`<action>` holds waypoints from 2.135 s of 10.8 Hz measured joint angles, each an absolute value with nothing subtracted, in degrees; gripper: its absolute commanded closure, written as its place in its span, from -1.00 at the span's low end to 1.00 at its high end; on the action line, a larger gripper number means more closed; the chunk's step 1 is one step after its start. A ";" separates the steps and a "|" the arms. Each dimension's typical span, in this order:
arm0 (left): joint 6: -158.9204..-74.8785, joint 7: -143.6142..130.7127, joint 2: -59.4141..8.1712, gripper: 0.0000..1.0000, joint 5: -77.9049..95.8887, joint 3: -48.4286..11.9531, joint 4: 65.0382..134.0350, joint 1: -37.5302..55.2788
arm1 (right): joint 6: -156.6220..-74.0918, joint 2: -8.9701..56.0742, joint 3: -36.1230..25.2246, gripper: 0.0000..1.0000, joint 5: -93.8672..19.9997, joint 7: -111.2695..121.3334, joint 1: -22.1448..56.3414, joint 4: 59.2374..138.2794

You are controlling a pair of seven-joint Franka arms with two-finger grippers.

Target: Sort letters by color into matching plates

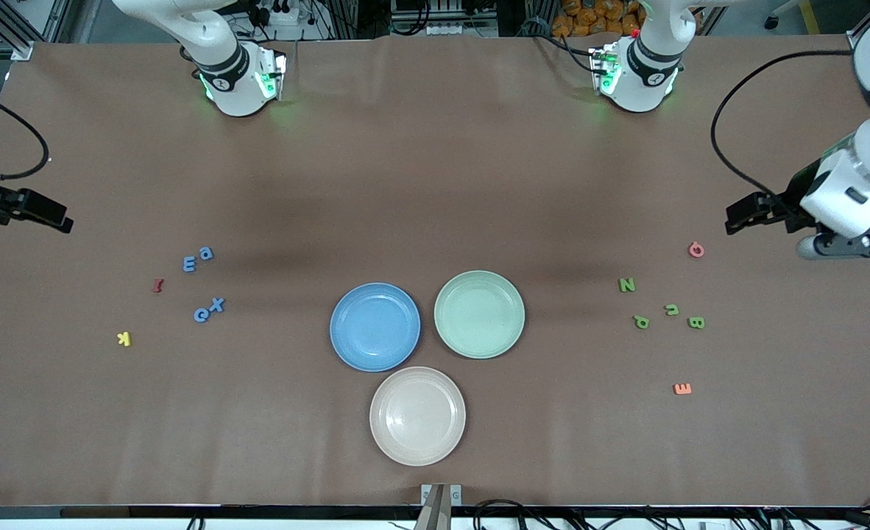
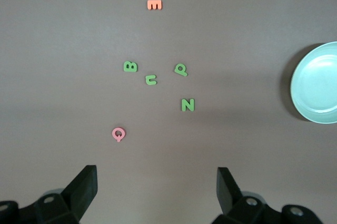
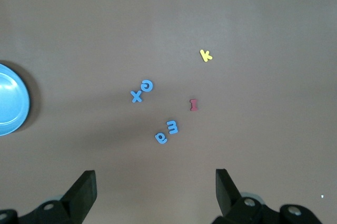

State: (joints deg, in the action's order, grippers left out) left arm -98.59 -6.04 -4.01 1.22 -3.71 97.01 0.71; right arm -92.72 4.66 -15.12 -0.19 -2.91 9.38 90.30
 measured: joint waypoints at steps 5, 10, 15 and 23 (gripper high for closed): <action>-111.52 -11.89 -7.01 -1.00 1.33 -4.24 107.22 1.07 | -108.22 4.60 -15.13 -1.00 -0.46 -2.98 8.44 106.91; -123.48 -23.47 -15.75 -1.00 -0.91 -4.42 109.86 4.37 | -116.94 4.59 -15.17 -1.00 -2.15 -19.29 7.40 115.66; -140.74 -29.03 -17.56 -1.00 -1.61 -4.75 121.80 6.48 | -122.20 5.00 -15.14 -1.00 -2.34 -37.83 6.38 120.96; -145.16 -29.07 -24.12 -1.00 -8.74 -4.88 124.58 7.40 | -133.58 8.71 -15.10 -1.00 -6.12 -44.02 5.48 127.49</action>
State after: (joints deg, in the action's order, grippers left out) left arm -145.16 -29.07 -24.12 -8.74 -4.88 124.58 7.40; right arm -133.58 8.71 -15.10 -6.12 -44.02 5.48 127.49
